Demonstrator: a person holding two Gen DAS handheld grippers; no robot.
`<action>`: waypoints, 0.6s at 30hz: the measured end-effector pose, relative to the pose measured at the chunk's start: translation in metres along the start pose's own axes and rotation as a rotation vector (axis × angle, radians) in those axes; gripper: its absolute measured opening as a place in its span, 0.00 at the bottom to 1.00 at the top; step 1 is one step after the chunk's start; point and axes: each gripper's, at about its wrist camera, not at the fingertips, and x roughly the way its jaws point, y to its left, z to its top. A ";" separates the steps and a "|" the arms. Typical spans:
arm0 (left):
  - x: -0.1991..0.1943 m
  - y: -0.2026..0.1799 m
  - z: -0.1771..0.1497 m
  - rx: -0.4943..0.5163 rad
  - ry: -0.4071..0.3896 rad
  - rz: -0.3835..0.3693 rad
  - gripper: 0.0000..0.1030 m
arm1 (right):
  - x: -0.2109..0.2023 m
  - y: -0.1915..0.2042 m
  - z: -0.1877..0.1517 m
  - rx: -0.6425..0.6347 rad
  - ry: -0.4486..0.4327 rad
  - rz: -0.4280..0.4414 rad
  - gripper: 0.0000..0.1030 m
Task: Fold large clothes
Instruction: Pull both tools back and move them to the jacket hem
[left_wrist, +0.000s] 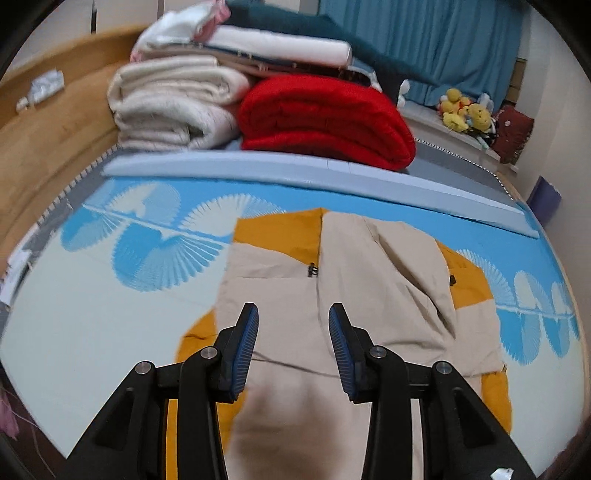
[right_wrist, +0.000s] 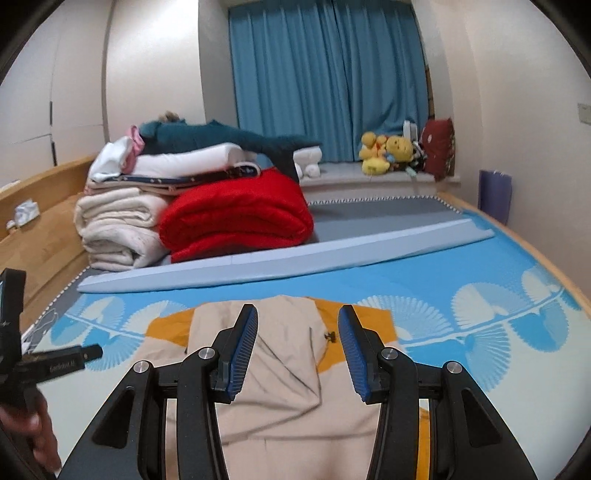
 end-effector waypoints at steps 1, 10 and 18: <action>-0.011 0.001 -0.004 0.017 -0.020 0.004 0.27 | -0.023 -0.006 -0.002 -0.006 -0.012 -0.001 0.35; -0.108 0.009 -0.107 0.056 -0.032 -0.069 0.10 | -0.160 -0.071 -0.048 0.019 0.000 -0.068 0.20; -0.160 0.022 -0.199 0.157 -0.018 -0.086 0.10 | -0.207 -0.105 -0.133 0.039 0.145 -0.085 0.22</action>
